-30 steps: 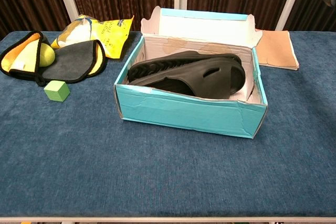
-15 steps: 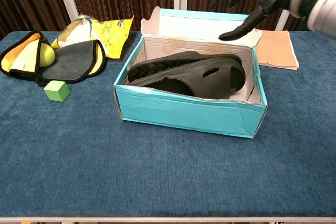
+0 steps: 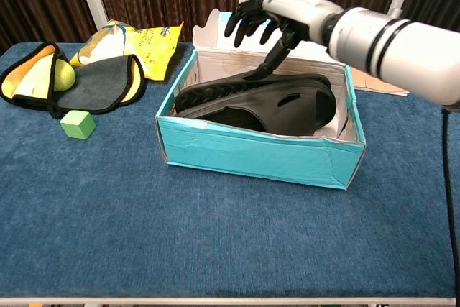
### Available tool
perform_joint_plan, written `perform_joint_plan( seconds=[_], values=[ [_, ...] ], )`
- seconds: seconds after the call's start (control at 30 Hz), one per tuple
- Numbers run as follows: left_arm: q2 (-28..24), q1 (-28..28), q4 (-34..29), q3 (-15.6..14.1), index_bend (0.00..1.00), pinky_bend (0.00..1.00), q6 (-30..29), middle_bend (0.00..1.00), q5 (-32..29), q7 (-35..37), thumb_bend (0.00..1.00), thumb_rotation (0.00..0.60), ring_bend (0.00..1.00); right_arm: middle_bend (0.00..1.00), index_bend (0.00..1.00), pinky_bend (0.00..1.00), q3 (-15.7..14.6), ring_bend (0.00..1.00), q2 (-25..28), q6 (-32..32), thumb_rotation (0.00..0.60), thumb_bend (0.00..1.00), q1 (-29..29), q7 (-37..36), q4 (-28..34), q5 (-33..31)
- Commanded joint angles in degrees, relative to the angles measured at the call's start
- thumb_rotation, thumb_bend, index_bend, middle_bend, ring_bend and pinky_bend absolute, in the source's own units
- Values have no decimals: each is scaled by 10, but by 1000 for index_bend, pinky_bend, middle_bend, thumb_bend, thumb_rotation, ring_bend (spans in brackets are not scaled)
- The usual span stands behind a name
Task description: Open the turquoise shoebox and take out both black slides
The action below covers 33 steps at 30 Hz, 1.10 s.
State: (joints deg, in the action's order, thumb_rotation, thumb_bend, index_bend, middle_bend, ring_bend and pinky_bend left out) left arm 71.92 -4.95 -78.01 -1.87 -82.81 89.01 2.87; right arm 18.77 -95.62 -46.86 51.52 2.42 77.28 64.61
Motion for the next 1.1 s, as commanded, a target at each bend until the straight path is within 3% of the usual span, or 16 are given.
perform_joint_plan(
  seconds=[0.03, 1.1],
  values=[
    [-2, 1, 3, 2, 157, 295, -3, 163, -1, 6, 2, 600, 81, 326, 311, 278, 4, 207, -18, 10, 600, 59, 16, 9, -18, -12],
    [-2, 3, 37, 10, 157, 295, -7, 163, -10, 54, 2, 600, 81, 385, 420, 322, -7, 260, -86, 34, 600, 101, 71, 73, -103, -61]
  ],
)
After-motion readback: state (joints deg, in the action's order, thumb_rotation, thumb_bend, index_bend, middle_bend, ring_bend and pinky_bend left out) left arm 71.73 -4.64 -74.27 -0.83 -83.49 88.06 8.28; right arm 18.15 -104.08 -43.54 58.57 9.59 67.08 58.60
